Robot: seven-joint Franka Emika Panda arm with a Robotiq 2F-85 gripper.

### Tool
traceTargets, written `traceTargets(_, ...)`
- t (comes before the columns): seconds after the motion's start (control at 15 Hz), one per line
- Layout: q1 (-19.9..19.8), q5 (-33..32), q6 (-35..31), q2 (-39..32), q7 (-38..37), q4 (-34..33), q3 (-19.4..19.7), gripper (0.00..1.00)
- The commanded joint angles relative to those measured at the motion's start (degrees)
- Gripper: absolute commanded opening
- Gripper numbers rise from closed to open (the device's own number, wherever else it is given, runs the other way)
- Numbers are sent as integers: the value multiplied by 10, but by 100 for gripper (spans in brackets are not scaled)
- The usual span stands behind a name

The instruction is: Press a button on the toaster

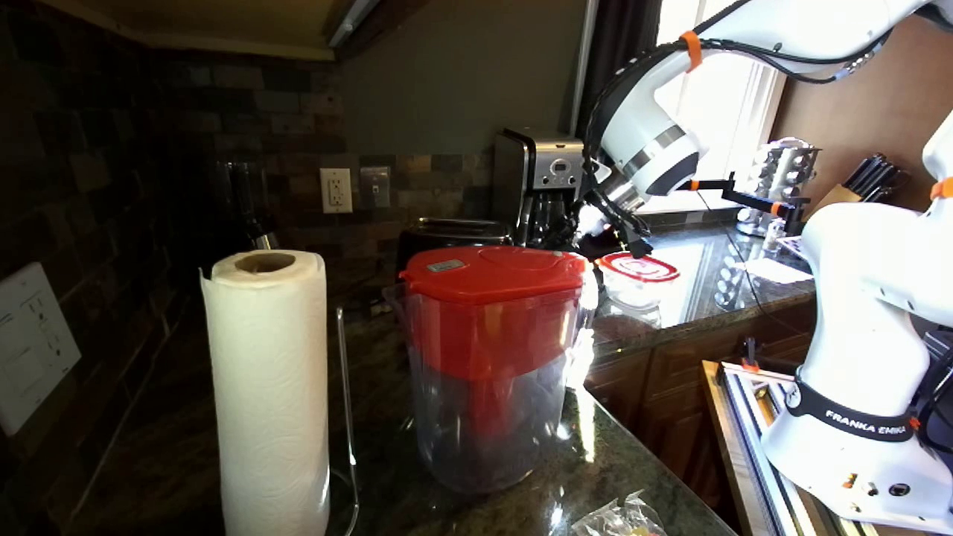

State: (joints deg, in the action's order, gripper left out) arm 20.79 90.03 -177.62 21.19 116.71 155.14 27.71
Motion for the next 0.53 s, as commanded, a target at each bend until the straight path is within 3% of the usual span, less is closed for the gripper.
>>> traceTargets(0.0, -4, 5, -29, 54, -5, 41, -16, 70)
traceTargets(0.27, 10, 49, -24, 42, 5, 24, -16, 99)
traceTargets(0.47, 23, 72, -37, 43, 1, 22, -22, 100)
